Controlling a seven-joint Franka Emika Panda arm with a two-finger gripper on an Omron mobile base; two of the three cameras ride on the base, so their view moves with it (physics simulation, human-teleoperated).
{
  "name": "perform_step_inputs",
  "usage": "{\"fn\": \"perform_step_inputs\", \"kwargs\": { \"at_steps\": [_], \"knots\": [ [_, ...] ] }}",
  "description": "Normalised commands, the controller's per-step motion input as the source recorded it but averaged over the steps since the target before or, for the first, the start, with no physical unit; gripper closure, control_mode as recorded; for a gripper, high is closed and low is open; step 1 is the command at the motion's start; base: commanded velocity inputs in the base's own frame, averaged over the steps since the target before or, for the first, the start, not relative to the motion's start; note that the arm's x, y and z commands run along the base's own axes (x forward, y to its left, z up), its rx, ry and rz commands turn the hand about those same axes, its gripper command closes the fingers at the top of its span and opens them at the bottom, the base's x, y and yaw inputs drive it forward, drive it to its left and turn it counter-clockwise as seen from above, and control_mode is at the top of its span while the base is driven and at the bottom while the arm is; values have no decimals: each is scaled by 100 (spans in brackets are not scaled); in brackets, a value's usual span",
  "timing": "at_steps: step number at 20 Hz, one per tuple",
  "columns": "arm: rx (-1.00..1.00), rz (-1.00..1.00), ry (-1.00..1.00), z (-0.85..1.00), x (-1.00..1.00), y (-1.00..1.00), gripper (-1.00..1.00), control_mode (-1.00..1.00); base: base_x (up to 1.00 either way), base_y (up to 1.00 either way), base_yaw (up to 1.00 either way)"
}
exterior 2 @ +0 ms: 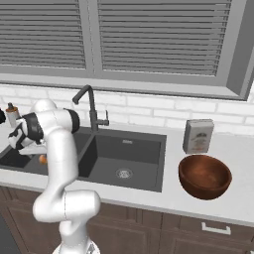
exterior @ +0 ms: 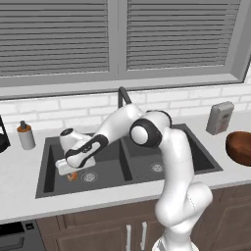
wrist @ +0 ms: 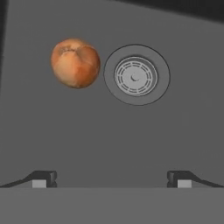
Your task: Pick the onion from the sink and place it in the bowl. Then pick the bowl and place it in the microwave. Then close the microwave door and press the start button.
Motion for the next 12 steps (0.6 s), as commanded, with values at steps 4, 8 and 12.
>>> {"fn": "perform_step_inputs", "kwargs": {
  "at_steps": [4, 8, 12],
  "knots": [
    [0, 0, 0, -31, 19, 4, -100, -100, 0, 0, 0],
    [0, 0, 0, -30, 31, 12, -100, -100, 0, 0, 0],
    [0, 0, 0, -24, 31, 29, -100, -100, 0, 0, 0]
  ]
}}
